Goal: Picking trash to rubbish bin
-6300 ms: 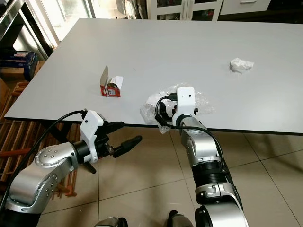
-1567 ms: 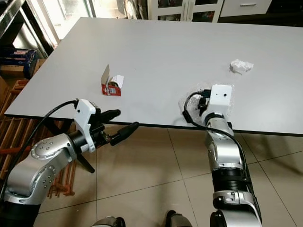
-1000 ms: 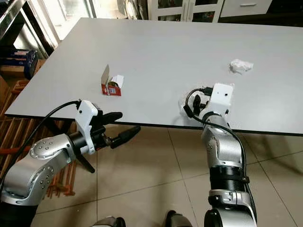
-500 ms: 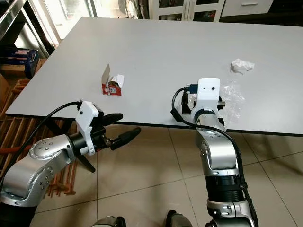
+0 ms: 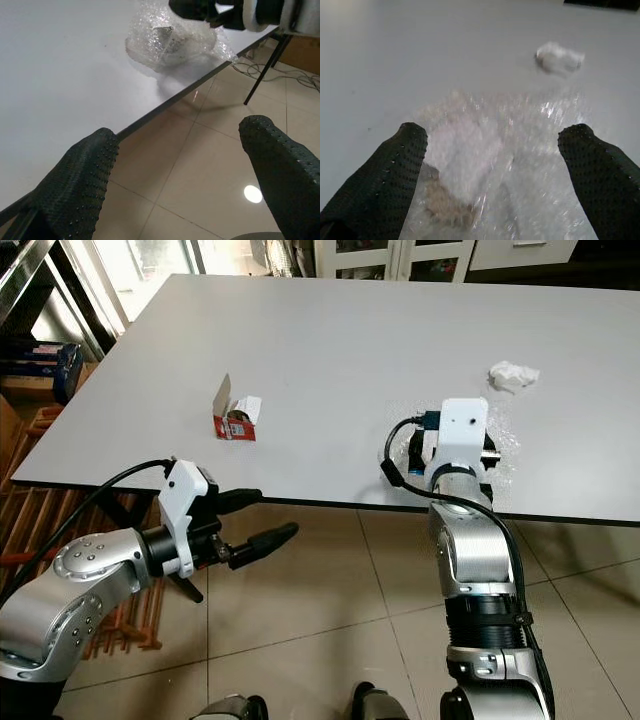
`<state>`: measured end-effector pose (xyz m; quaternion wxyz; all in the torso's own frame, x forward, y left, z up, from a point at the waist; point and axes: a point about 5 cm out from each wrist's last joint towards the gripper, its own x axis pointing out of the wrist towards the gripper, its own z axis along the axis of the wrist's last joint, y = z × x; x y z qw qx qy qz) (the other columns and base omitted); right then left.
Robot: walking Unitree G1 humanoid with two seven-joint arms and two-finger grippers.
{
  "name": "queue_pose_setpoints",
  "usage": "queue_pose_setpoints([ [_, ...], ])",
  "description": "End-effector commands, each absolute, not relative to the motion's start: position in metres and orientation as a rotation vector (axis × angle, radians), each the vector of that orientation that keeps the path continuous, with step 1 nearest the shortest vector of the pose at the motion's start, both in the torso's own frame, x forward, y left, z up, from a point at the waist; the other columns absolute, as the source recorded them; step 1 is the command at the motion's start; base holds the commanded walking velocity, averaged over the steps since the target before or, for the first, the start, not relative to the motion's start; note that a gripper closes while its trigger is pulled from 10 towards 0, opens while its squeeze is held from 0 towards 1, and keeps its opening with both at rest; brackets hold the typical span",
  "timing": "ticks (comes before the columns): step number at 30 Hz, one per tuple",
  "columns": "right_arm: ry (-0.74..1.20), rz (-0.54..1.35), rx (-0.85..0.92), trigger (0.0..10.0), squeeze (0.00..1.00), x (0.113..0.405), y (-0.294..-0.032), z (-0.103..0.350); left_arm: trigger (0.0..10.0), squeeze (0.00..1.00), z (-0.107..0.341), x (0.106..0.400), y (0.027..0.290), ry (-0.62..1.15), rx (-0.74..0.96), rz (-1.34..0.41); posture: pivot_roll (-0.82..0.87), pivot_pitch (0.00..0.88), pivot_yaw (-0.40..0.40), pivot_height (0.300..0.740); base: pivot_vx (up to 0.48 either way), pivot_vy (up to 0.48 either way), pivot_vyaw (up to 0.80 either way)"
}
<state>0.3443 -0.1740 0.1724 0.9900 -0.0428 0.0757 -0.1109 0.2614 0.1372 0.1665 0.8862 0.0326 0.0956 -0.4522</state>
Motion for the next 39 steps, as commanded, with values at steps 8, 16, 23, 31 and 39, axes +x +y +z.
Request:
queue_pose_setpoints([
  [8,0.131,-0.247,-0.036,10.0,1.0,0.36,-0.183,0.182,10.0,0.0,0.167,0.251,0.137,0.219,0.076,-0.979,0.1,0.167,0.04,0.74,0.0,0.0,0.0],
  [16,0.148,-0.259,-0.014,10.0,0.0,0.371,-0.19,0.179,10.0,0.0,0.167,0.245,0.14,0.238,0.085,-0.988,0.12,0.188,0.05,0.74,0.0,0.0,0.0],
  [23,0.192,-0.274,0.03,10.0,0.0,0.375,-0.195,0.168,10.0,0.0,0.168,0.242,0.142,0.246,0.088,-0.984,0.13,0.201,0.054,0.74,0.0,0.0,0.0],
  [31,0.286,-0.216,0.177,10.0,0.0,0.378,-0.203,0.138,10.0,0.0,0.167,0.236,0.145,0.266,0.09,-0.978,0.15,0.215,0.061,0.74,0.0,0.0,0.0],
  [39,0.372,-0.152,0.266,10.0,0.0,0.373,-0.19,0.113,10.0,0.0,0.168,0.236,0.147,0.275,0.095,-0.973,0.17,0.215,0.068,0.74,0.0,0.0,0.0],
])
